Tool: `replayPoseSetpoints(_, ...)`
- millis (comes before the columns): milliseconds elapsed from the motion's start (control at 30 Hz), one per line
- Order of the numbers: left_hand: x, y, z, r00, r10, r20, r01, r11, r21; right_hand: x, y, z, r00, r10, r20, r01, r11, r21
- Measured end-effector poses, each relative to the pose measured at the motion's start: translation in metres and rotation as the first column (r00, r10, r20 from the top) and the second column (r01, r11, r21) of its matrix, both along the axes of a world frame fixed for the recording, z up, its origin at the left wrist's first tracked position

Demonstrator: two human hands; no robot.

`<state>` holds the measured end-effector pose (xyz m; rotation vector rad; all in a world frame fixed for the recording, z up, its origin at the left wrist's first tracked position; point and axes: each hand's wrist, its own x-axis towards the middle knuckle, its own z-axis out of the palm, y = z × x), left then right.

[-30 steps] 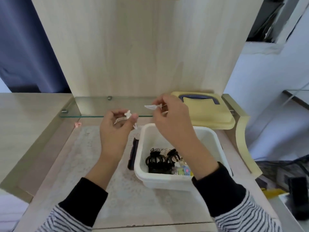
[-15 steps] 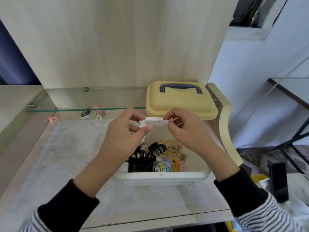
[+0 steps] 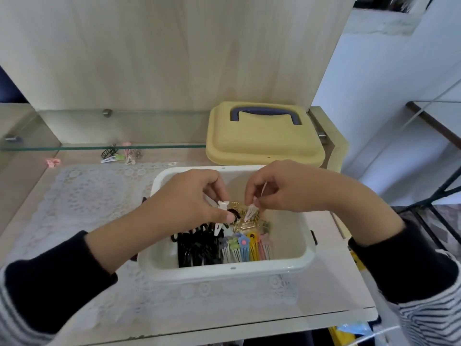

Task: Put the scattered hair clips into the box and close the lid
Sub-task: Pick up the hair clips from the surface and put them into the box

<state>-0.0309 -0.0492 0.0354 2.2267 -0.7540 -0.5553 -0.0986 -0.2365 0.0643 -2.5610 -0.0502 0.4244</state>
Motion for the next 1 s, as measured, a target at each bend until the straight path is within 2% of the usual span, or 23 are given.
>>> replayPoseSetpoints(133,0.0,-0.007,-0.008,0.991,-0.081,-0.105,0.093,0.988,0.122,0.004,0.011,0.004,0.985,0.127,-0.116,-0.151,0.963,-0.223)
replayPoseSetpoints(267,-0.007,-0.015,-0.019,0.982,-0.169,-0.085,0.184,0.958,0.219,0.007,0.021,0.002,0.96,0.195,-0.201,-0.259,0.894,-0.365)
replayPoseSetpoints(433,-0.015,-0.018,-0.028,0.955,-0.29,0.068,0.252,0.909,0.33,0.01,0.029,-0.008,0.934,0.227,-0.276,-0.326,0.857,-0.4)
replayPoseSetpoints(633,-0.015,-0.018,-0.034,0.943,-0.321,0.083,0.274,0.895,0.351,0.01,0.032,-0.016,0.949,0.215,-0.231,-0.303,0.826,-0.476)
replayPoseSetpoints(900,-0.016,-0.012,-0.03,0.93,-0.348,0.114,0.286,0.884,0.371,0.01,0.032,-0.012,0.94,0.195,-0.278,-0.307,0.839,-0.449)
replayPoseSetpoints(1000,-0.014,-0.01,-0.02,0.938,-0.324,0.123,0.263,0.897,0.355,0.011,0.029,-0.008,0.96,0.156,-0.233,-0.248,0.86,-0.447)
